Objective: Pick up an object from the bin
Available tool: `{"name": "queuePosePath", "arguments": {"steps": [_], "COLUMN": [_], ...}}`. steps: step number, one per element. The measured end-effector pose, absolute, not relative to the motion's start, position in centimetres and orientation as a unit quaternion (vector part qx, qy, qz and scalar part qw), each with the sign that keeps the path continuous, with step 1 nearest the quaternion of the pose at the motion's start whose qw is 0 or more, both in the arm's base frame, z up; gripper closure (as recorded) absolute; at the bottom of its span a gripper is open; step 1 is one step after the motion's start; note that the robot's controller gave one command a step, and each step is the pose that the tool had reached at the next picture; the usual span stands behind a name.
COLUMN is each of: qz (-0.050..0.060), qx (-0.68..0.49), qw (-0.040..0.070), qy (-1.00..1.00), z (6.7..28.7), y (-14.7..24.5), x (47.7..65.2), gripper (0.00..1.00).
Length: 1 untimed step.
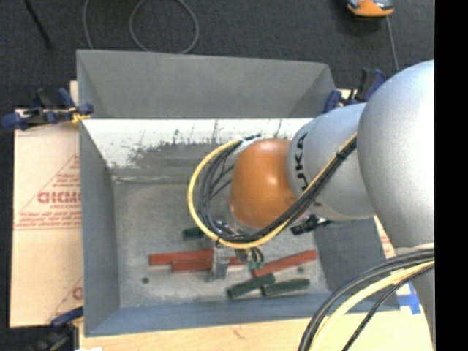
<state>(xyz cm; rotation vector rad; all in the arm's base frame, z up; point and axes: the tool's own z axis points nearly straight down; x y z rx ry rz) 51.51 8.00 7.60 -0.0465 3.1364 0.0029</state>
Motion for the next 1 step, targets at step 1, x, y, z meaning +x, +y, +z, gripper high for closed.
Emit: {"name": "queuePosePath", "arguments": {"steps": [1], "qz": [-0.001], "qx": [-0.030], "qw": [0.004], "qy": [1.000], "z": [21.12], "y": [5.10], "x": [48.54], "gripper": [1.00]}}
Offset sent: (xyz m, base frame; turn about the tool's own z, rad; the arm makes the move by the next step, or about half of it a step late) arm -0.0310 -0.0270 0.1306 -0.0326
